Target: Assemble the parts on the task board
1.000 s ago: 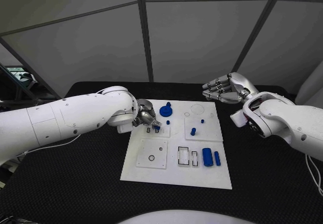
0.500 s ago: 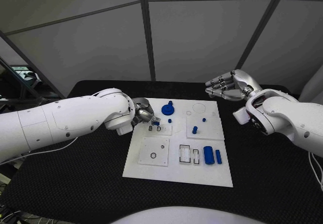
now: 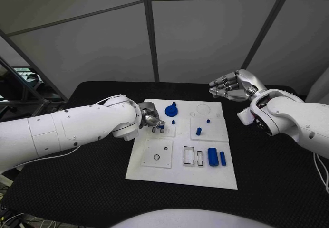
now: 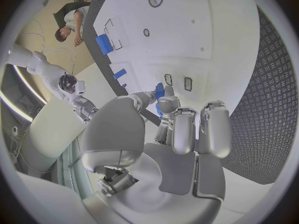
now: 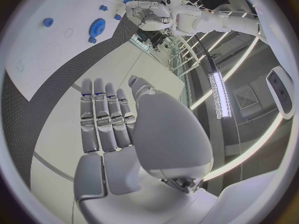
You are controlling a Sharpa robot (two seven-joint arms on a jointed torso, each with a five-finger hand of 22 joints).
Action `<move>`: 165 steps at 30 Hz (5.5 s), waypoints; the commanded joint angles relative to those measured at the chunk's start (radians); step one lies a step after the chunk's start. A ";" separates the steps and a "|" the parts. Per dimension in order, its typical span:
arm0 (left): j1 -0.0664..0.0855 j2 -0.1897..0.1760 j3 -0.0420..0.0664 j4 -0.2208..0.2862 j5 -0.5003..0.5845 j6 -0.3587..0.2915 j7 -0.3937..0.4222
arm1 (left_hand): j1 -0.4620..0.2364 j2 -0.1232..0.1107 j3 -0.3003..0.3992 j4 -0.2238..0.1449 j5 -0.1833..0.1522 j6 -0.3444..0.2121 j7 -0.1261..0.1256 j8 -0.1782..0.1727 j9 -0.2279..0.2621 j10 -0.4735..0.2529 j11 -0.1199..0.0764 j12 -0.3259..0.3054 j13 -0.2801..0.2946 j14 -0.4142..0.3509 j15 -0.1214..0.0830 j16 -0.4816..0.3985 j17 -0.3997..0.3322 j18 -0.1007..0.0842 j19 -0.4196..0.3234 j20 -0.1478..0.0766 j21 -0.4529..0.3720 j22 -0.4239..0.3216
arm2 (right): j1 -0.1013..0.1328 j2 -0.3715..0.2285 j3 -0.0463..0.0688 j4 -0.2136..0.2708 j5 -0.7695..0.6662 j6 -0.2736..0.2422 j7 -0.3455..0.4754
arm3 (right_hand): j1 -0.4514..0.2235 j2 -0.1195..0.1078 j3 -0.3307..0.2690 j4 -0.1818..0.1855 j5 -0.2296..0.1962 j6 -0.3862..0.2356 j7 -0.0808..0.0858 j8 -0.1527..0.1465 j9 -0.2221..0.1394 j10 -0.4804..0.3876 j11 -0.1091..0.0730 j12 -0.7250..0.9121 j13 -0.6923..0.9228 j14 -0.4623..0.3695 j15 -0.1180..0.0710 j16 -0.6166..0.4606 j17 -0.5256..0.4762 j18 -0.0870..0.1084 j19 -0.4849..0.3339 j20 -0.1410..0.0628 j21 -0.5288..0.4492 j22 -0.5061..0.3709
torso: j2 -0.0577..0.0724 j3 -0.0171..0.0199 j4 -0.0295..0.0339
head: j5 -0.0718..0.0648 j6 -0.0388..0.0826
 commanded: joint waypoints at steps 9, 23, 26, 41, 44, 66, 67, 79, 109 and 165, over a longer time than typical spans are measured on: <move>-0.004 0.015 0.001 -0.009 -0.101 0.023 -0.003 | -0.012 0.003 0.174 -0.176 0.012 0.003 -0.005 0.008 0.005 -0.002 -0.008 -0.013 -0.017 0.062 -0.005 -0.004 0.108 -0.020 0.011 0.000 0.009 0.006 | 0.002 0.007 0.001 -0.002 -0.002 0.010 0.005 | -0.010 0.001 -0.002 -0.003 0.005 -0.005 0.001 -0.003 0.001 -0.003 0.005 -0.003 0.000 0.001 0.003 -0.003 -0.002 0.003 0.005 0.001 -0.006 -0.001 | 0.001 -0.0009 0.0007 | -0.002 0.003; -0.006 0.033 0.000 -0.033 -0.142 0.061 -0.009 | -0.020 0.003 0.178 -0.182 0.018 0.001 -0.006 0.014 0.011 -0.002 -0.009 -0.020 -0.028 0.062 -0.006 -0.004 0.108 -0.020 0.012 -0.001 0.010 0.008 | 0.002 0.012 0.001 -0.004 -0.002 0.012 0.006 | -0.013 0.002 -0.002 -0.002 0.006 -0.005 0.001 -0.003 0.001 -0.003 0.005 -0.003 0.000 0.001 0.003 -0.003 -0.003 0.003 0.006 0.001 -0.008 -0.003 | 0.003 -0.0019 0.0010 | -0.003 0.003; -0.008 0.037 0.000 -0.039 -0.146 0.067 -0.010 | -0.021 0.003 0.178 -0.183 0.019 0.001 -0.006 0.015 0.011 -0.002 -0.009 -0.020 -0.029 0.062 -0.006 -0.004 0.108 -0.020 0.013 -0.001 0.011 0.009 | 0.002 0.012 0.001 -0.003 -0.002 0.012 0.006 | -0.013 0.002 -0.002 -0.002 0.006 -0.005 0.001 -0.003 0.001 -0.003 0.005 -0.003 0.000 0.001 0.003 -0.003 -0.003 0.003 0.006 0.001 -0.008 -0.003 | 0.003 -0.0017 0.0007 | -0.002 0.003; -0.011 0.041 -0.001 -0.040 -0.149 0.103 -0.011 | -0.036 -0.001 0.184 -0.195 0.036 -0.001 -0.009 0.027 0.022 0.002 -0.011 -0.020 -0.036 0.062 -0.008 -0.004 0.108 -0.021 0.014 -0.003 0.013 0.014 | 0.002 0.011 0.001 -0.005 -0.002 0.015 0.004 | -0.018 0.004 -0.003 0.000 0.006 -0.005 0.001 -0.003 0.001 -0.004 0.005 -0.003 0.000 0.001 0.003 -0.003 -0.005 0.003 0.007 0.001 -0.011 -0.005 | 0.003 -0.0018 0.0013 | -0.005 0.002; -0.012 0.041 -0.002 -0.038 -0.149 0.118 -0.011 | -0.037 -0.001 0.184 -0.195 0.037 -0.001 -0.009 0.028 0.023 0.003 -0.011 -0.020 -0.036 0.062 -0.008 -0.005 0.108 -0.021 0.014 -0.003 0.012 0.013 | 0.002 0.011 0.001 -0.004 -0.002 0.015 0.004 | -0.018 0.004 -0.003 0.000 0.006 -0.005 0.001 -0.003 0.001 -0.004 0.005 -0.003 0.000 0.001 0.003 -0.003 -0.005 0.003 0.007 0.001 -0.011 -0.005 | 0.003 -0.0020 0.0016 | -0.006 0.005; -0.012 0.038 -0.002 -0.033 -0.149 0.159 -0.012 | -0.041 -0.003 0.184 -0.198 0.039 -0.002 -0.009 0.030 0.025 0.001 -0.012 -0.023 -0.040 0.062 -0.008 -0.005 0.108 -0.020 0.012 -0.003 0.010 0.010 | 0.002 0.012 0.001 -0.016 -0.002 0.016 0.005 | -0.020 0.004 -0.003 0.001 0.006 -0.005 0.001 -0.002 0.001 -0.004 0.005 -0.003 0.000 0.001 0.003 -0.003 -0.006 0.003 0.008 0.002 -0.012 -0.006 | 0.003 -0.0025 0.0016 | -0.005 0.001; -0.012 0.038 -0.002 -0.033 -0.149 0.161 -0.012 | -0.041 -0.003 0.184 -0.198 0.039 -0.002 -0.009 0.030 0.025 0.001 -0.012 -0.023 -0.040 0.062 -0.008 -0.005 0.108 -0.020 0.012 -0.003 0.010 0.010 | 0.002 0.012 0.001 -0.016 -0.002 0.016 0.005 | -0.020 0.004 -0.003 0.001 0.006 -0.005 0.001 -0.002 0.001 -0.004 0.005 -0.003 0.000 0.001 0.003 -0.003 -0.006 0.003 0.008 0.002 -0.012 -0.006 | 0.003 -0.0023 0.0017 | -0.006 0.001; -0.012 0.040 -0.002 -0.034 -0.144 0.160 -0.011 | -0.078 -0.007 0.165 -0.190 0.037 0.002 -0.017 0.041 0.032 0.012 -0.016 -0.013 -0.036 0.062 -0.011 -0.005 0.108 -0.021 0.013 -0.004 0.012 0.015 | 0.002 0.012 0.001 -0.016 -0.002 0.017 0.005 | -0.020 0.005 -0.003 0.001 0.007 -0.004 0.001 -0.002 0.001 -0.004 0.005 -0.003 0.000 0.001 0.004 -0.003 -0.007 0.003 0.008 0.002 -0.013 -0.007 | 0.004 -0.0021 0.0005 | -0.006 0.000; -0.012 0.064 -0.002 -0.061 -0.139 0.150 -0.009 | -0.199 0.011 -0.081 -0.086 0.032 0.047 -0.030 0.027 0.009 0.021 -0.025 0.020 -0.030 0.063 -0.018 -0.005 0.111 -0.024 0.021 -0.011 0.016 0.034 | 0.002 0.009 0.000 -0.014 -0.002 0.023 0.004 | -0.033 0.006 -0.008 0.004 0.010 -0.008 0.003 -0.003 0.001 -0.010 0.008 -0.005 -0.001 -0.005 0.006 -0.004 -0.015 0.002 0.010 0.004 -0.024 -0.014 | 0.004 -0.0023 0.0012 | -0.013 0.000; 0.000 0.085 0.000 -0.119 -0.087 0.177 -0.011 | -0.234 0.032 -0.323 0.024 0.034 0.061 -0.029 0.015 -0.004 0.018 -0.023 0.035 -0.036 0.064 -0.017 -0.006 0.112 -0.024 0.024 -0.011 0.014 0.043 | 0.002 0.013 0.000 -0.021 -0.002 0.031 -0.001 | -0.046 0.007 -0.015 0.006 0.010 -0.011 0.005 -0.004 0.000 -0.015 0.010 -0.005 0.000 -0.010 0.009 -0.004 -0.022 0.002 0.011 0.007 -0.035 -0.022 | 0.003 -0.0026 0.0018 | -0.018 -0.001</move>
